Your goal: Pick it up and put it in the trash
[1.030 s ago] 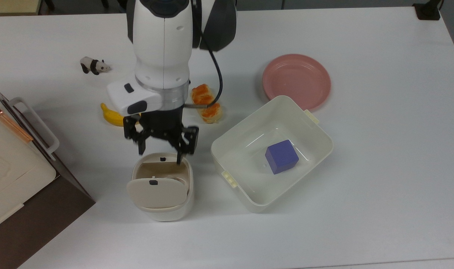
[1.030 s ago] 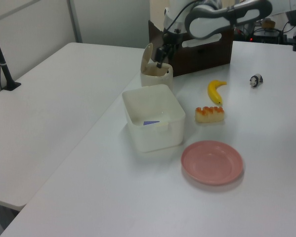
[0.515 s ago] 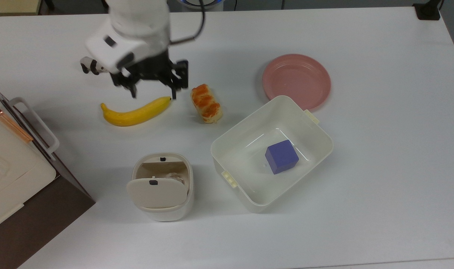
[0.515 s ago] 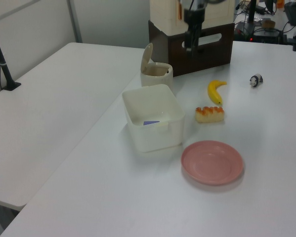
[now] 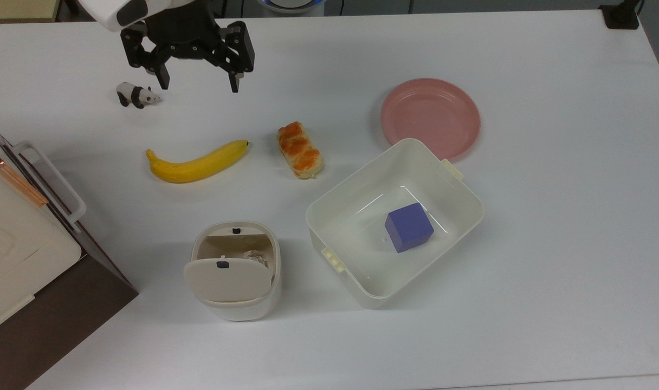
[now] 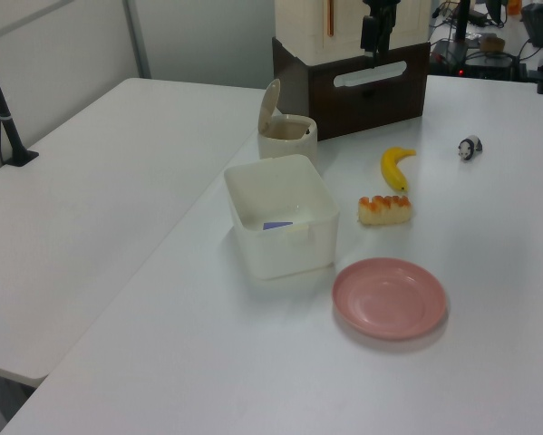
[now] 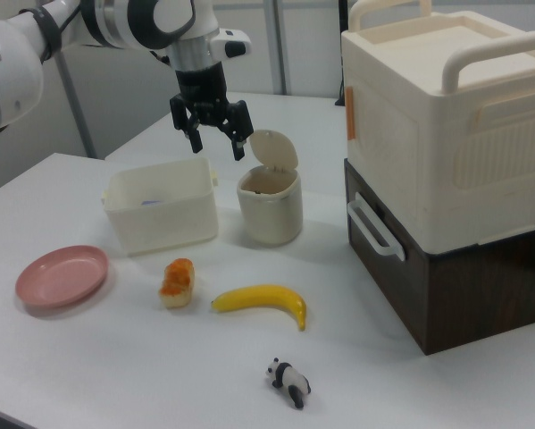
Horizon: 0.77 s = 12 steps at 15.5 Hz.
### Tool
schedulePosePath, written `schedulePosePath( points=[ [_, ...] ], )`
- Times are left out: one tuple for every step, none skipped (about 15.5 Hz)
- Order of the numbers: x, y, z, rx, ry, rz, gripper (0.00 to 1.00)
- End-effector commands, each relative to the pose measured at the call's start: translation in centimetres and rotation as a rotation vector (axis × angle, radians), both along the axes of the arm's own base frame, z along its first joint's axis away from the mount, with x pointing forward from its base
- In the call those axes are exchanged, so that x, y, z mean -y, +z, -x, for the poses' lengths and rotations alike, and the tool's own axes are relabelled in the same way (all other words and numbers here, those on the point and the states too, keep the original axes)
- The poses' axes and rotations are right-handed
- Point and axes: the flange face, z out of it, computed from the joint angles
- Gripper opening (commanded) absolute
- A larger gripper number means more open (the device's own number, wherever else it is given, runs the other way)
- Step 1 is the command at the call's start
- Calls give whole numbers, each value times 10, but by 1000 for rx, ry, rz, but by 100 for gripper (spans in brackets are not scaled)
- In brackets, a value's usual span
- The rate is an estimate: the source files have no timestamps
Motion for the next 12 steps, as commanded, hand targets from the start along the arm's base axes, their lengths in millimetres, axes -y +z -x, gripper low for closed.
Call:
schedulePosePath(
  points=[
    [-4, 8, 7, -8, -11, -55, 100],
    [-3, 9, 7, -3, -14, -66, 100],
    [0, 19, 8, 13, -18, -71, 100],
    [-3, 20, 11, -2, -26, -92, 100],
    [-4, 19, 11, -11, -46, -105, 100],
    [-4, 19, 11, -12, -74, -106, 100],
    [-4, 19, 10, -9, -86, -107, 100],
    [-4, 18, 10, -14, -88, -106, 100],
    [-5, 18, 10, -15, -87, -102, 100],
    [-5, 18, 10, -15, -84, -102, 100],
    [-4, 17, 10, -15, -81, -102, 100],
    [-4, 17, 9, -11, -80, -102, 100]
  ],
)
